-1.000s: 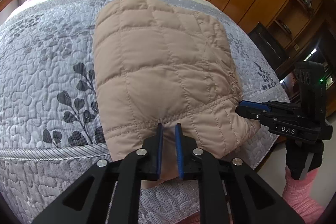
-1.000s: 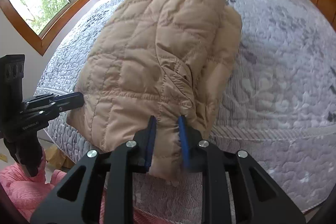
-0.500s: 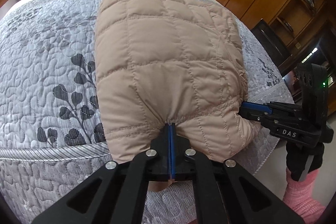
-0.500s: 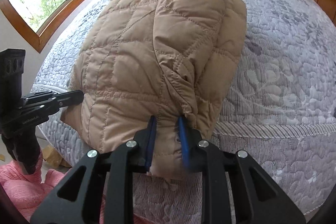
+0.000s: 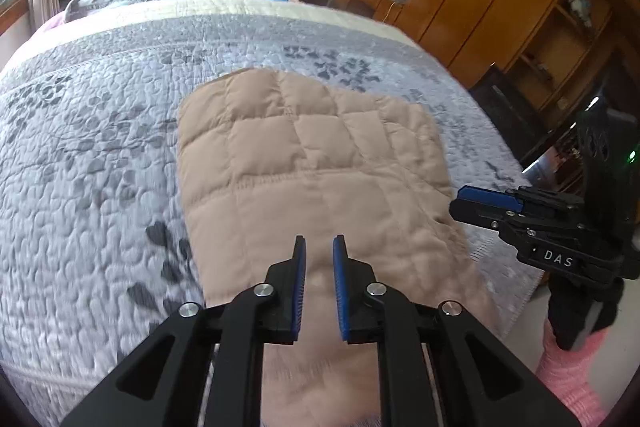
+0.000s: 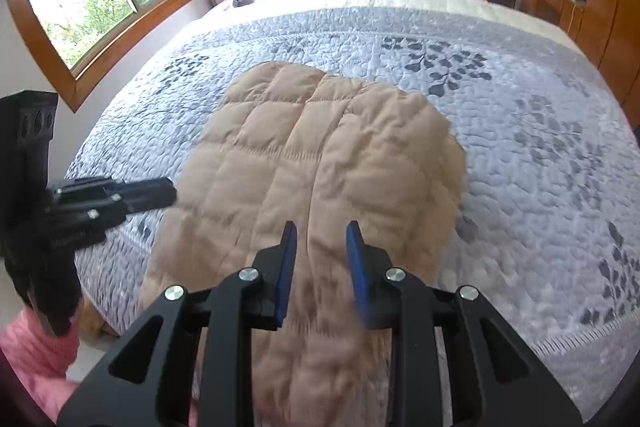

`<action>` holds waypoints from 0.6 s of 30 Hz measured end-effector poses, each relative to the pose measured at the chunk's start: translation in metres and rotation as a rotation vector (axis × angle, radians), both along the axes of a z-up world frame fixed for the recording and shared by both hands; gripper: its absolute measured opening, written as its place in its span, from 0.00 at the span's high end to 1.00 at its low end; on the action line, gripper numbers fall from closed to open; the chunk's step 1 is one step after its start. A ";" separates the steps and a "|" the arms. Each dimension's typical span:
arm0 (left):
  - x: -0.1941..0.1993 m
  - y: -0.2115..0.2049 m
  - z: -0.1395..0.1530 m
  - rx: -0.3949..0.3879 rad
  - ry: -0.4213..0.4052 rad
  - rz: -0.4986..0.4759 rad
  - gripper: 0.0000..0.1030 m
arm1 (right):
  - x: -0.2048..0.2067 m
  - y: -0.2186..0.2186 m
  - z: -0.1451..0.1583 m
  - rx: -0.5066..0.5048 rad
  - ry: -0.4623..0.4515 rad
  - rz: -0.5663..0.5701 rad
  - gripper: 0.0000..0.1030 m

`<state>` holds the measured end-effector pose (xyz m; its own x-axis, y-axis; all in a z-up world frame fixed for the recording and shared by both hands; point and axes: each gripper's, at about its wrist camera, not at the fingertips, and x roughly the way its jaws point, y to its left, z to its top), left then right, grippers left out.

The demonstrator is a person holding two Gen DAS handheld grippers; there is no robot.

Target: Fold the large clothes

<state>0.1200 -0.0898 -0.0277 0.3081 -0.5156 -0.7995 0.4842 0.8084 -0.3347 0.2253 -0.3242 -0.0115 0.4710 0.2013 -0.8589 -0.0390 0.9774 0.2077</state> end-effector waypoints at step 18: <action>-0.001 0.008 -0.013 0.010 0.005 -0.028 0.51 | 0.013 -0.010 -0.030 0.051 0.036 -0.017 0.50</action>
